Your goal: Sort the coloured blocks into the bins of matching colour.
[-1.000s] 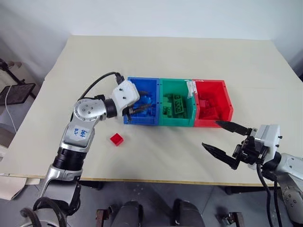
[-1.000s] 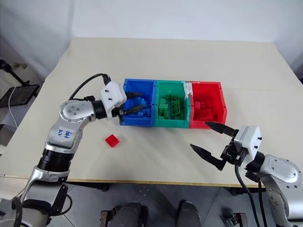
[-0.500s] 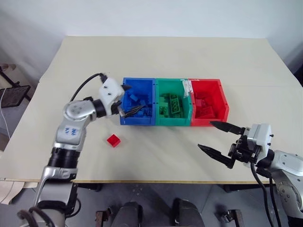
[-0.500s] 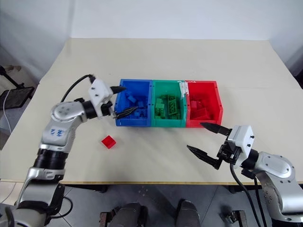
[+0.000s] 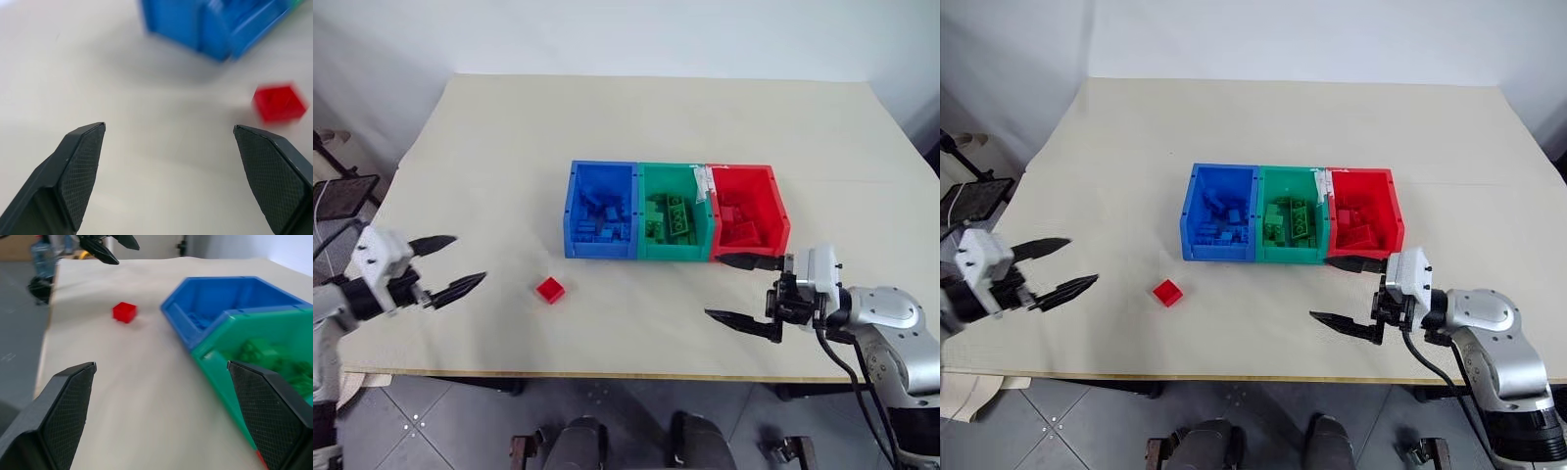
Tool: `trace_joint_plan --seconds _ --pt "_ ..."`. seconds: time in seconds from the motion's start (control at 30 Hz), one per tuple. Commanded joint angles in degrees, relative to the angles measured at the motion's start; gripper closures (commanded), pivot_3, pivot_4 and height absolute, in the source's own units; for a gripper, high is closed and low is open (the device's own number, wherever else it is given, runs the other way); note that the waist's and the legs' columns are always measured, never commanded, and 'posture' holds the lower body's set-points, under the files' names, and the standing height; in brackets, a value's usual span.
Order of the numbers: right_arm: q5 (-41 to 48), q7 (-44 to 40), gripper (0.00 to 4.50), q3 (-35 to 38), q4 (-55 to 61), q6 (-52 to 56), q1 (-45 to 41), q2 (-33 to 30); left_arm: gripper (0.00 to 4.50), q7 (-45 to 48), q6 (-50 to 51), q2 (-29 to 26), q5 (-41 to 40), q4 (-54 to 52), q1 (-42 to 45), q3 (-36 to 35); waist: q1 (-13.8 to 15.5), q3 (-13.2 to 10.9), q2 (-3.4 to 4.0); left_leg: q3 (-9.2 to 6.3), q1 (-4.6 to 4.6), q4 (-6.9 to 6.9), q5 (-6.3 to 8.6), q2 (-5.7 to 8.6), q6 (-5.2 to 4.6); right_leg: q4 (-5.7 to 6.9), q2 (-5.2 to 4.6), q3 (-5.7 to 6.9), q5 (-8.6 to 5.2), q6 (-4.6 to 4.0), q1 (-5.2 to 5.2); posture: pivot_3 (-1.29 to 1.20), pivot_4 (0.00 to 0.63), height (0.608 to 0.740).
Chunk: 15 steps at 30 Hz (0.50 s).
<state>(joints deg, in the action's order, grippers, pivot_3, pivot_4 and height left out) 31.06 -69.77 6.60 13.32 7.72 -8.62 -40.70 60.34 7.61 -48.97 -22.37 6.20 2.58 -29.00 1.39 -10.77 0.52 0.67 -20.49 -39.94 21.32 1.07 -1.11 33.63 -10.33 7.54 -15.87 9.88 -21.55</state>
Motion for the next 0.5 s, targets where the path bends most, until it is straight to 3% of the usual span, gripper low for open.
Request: trace_joint_plan --seconds 0.03,0.3,0.43,0.5 --pt "-1.0 -3.2 0.00 0.3 -0.5 -3.3 0.3 -1.7 0.05 3.3 -3.4 -1.0 -1.3 1.3 -4.1 -3.3 -0.1 0.0 0.02 0.02 0.01 0.01 0.02 0.00 0.01 0.00 0.00 -0.02 0.00 0.00 -0.01 0.00 0.150 0.740" --pt "-0.2 -3.2 0.00 1.2 -0.8 -2.2 1.2 -2.4 0.05 5.4 -4.5 -2.2 -1.0 -2.9 -10.1 -2.7 0.0 0.0 0.01 0.06 0.01 0.00 0.04 -0.05 0.04 0.01 0.03 -0.01 0.00 0.00 -0.02 0.00 0.150 0.740" --pt "-3.0 -1.4 0.00 1.3 -2.0 -3.1 0.8 -3.0 0.05 -1.1 2.6 0.8 -3.2 -16.2 -6.8 2.6 0.2 0.0 0.02 -0.03 0.01 0.00 0.05 -0.02 0.02 0.01 -0.04 -0.04 0.00 0.00 -0.01 0.00 0.150 0.740" --pt "-2.1 -2.1 0.00 1.0 -1.4 -2.4 0.9 -3.1 0.05 -4.4 7.4 0.1 0.3 -21.9 -5.6 8.1 0.1 0.0 0.02 -0.07 0.01 -0.02 0.05 -0.01 0.02 0.01 -0.05 -0.05 0.00 0.00 0.00 0.00 0.150 0.740"
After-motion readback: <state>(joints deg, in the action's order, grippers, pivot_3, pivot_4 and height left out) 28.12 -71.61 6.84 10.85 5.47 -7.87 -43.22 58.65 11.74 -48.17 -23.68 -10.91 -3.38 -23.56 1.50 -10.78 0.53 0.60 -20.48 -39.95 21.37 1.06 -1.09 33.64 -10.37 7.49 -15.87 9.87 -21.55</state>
